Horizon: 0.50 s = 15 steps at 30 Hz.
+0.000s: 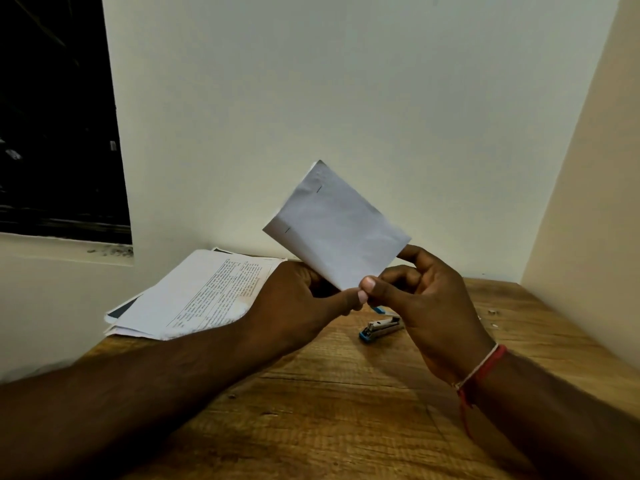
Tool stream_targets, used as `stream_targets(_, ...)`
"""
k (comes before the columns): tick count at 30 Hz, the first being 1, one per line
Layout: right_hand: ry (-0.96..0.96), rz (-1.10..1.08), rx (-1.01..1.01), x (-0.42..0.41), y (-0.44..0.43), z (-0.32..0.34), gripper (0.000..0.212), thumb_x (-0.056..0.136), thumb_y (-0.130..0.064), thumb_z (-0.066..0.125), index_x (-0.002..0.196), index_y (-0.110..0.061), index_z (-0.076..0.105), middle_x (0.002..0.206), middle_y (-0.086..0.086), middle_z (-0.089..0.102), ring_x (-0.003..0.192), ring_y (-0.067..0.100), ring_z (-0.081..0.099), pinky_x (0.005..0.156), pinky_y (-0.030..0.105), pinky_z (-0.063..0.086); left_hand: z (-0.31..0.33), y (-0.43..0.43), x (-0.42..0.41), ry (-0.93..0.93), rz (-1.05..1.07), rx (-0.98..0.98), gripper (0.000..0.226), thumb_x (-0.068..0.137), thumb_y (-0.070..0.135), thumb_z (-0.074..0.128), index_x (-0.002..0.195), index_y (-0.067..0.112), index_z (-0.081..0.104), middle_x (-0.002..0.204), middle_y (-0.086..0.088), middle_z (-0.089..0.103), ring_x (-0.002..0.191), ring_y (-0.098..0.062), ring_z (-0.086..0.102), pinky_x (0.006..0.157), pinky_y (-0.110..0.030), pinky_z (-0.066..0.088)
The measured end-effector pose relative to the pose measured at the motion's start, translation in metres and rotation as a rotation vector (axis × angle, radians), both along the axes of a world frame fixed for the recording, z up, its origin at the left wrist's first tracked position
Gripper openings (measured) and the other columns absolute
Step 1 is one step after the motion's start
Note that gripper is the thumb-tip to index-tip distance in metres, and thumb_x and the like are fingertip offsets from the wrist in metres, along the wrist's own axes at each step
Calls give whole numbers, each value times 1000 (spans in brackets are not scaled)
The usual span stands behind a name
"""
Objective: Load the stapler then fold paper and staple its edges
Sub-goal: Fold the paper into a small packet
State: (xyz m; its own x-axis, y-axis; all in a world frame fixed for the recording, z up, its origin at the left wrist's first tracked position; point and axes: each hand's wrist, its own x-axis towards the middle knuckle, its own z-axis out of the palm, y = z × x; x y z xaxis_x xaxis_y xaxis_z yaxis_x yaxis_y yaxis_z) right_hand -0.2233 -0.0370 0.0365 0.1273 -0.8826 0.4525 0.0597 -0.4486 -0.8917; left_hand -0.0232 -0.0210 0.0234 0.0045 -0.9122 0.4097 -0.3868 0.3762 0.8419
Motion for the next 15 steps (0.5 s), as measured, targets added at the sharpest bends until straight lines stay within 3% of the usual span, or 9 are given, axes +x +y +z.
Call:
stream_targets(4,26,-14,-23,-1,-2,3,58,88,-1,85,135,-27,64,84,15,78,89,34,81,95,54,65,4,2,0,21,0,10,19,90,42,91,91,23,90,84,9,87,86,-5,84,85,-23,61)
stream_targets(9,42,-16,-37,0,-1,4,60,92,1,82,131,-39,61,99,23,78,92,32,79,87,44,67,6,3,1,77,4,-2,21,87,43,93,93,23,89,85,7,87,84,-7,84,80,-26,60)
stream_targets(13,67,-67,-20,2,-3,3,57,92,-5,84,133,-38,61,102,8,81,90,24,79,80,34,67,5,2,0,111,50,-45,20,88,41,93,88,22,88,84,5,87,83,-9,83,74,-22,60)
stream_targets(15,71,-102,-15,4,-3,2,54,92,-9,84,132,-37,61,103,1,82,91,18,79,77,29,65,4,2,0,116,50,-64,18,90,39,91,85,22,88,82,7,86,79,-3,81,68,-13,56)
